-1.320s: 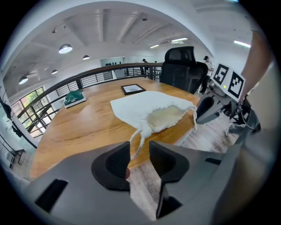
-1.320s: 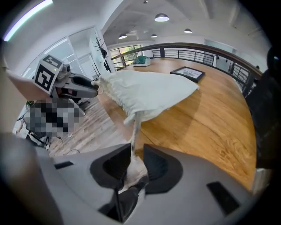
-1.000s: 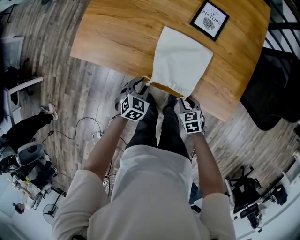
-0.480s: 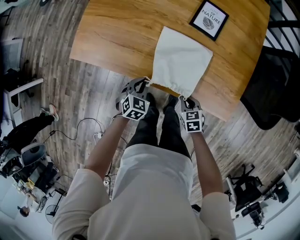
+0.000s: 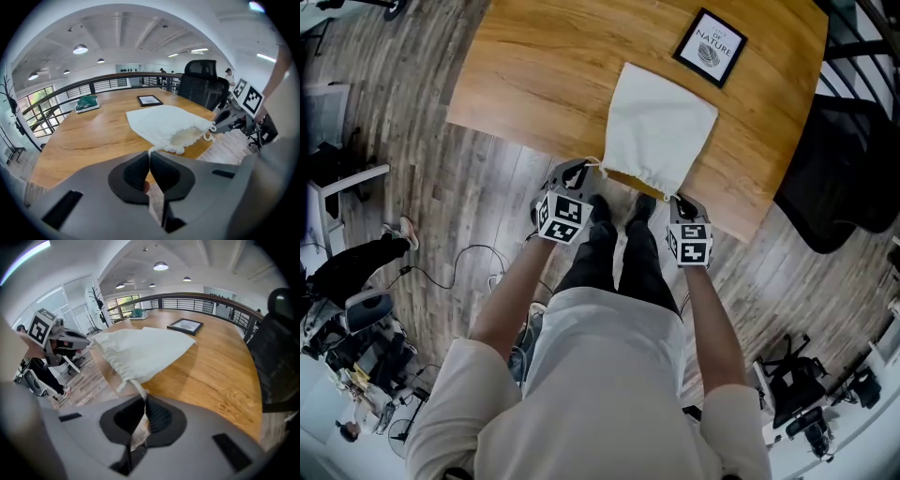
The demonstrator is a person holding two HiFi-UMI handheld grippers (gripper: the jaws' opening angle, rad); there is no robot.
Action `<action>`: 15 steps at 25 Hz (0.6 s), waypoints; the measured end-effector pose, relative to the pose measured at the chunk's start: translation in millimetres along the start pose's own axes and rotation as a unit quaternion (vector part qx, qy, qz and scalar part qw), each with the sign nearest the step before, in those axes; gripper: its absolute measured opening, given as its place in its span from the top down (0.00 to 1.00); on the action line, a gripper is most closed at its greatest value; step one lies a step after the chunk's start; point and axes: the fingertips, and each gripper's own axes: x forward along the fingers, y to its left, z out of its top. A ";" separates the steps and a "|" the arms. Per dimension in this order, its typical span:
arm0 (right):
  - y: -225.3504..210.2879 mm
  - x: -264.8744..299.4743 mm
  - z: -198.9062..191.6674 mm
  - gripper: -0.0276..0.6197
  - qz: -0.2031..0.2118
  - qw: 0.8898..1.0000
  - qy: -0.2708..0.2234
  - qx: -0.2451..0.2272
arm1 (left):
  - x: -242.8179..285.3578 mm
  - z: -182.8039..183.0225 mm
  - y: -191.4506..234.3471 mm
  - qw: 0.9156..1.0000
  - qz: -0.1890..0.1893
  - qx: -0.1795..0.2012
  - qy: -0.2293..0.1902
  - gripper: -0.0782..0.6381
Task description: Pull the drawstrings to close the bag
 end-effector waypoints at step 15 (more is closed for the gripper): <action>-36.3 -61.0 59.2 0.94 -0.063 0.994 -0.094 0.010 | -47.7 64.9 -2.3 0.998 0.026 -0.024 -0.059 0.89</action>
